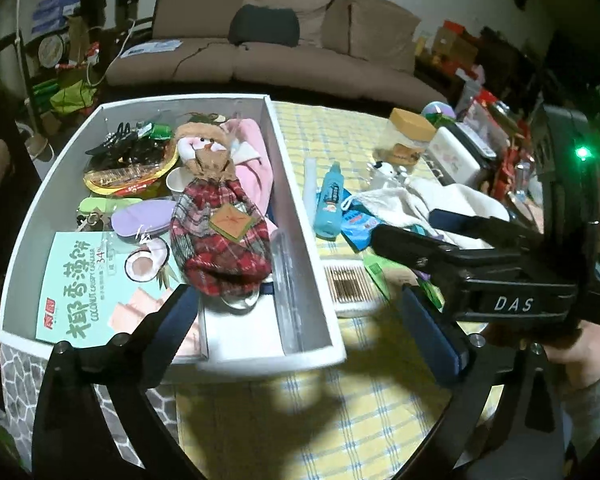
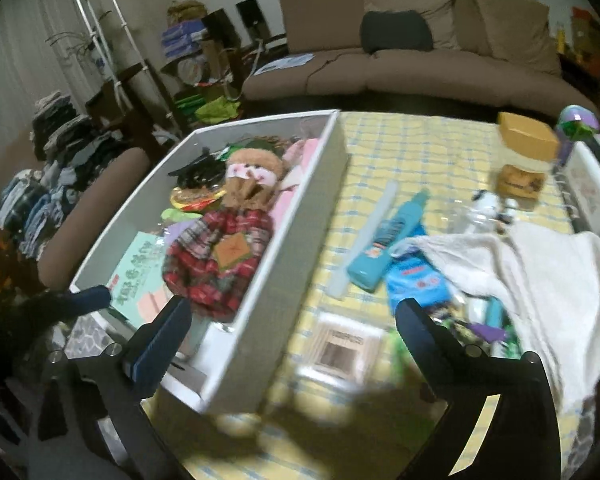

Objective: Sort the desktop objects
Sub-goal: 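Lower the clear case into the box beside the doll and open the left gripper, then reach the left gripper to the white cotton swab pack and grasp it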

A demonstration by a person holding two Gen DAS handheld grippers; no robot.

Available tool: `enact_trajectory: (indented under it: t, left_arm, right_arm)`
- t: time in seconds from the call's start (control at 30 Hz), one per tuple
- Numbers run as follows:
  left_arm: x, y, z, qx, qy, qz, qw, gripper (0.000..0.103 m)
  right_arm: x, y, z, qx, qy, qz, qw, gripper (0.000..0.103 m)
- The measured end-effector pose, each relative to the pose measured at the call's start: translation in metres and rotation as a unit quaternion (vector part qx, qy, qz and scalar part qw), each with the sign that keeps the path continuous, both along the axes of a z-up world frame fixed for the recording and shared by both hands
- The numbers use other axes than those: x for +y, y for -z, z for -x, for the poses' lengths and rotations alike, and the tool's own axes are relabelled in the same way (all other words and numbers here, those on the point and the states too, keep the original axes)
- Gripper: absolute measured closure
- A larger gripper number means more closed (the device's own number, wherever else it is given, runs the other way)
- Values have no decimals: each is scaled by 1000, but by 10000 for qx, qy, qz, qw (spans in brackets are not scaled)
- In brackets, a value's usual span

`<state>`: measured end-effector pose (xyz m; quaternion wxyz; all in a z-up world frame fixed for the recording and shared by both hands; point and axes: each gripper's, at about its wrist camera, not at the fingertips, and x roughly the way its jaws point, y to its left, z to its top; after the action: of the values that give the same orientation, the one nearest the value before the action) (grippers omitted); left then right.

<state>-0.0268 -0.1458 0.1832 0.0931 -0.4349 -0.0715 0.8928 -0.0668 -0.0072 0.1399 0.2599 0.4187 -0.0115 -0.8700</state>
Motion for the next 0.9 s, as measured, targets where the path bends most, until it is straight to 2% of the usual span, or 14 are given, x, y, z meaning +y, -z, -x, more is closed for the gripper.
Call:
enact_trajectory:
  t: [0.23,0.43,0.57,0.8,0.9]
  left_arm:
    - [4,-12,-20,113,-182,-106,9997,0]
    - [27,-3,-33,136,-124,-94,9998,0]
    - [56,9,-41,145,87,77,9998,0]
    - [127,41,-46,202,481,686,9963,1]
    - [150,54,-38,139,470,698,9964,3]
  right_arm:
    - [58,-9,-23,136,276,-4,9995,0]
    - [116,-8,-49,299,486,-133,9983,0]
    - [147,3,-60,250,631,-45,9977,0]
    - [190,29,-72,203,900,397,9949,0]
    - [203,40,-73,224,966,532,9936,0]
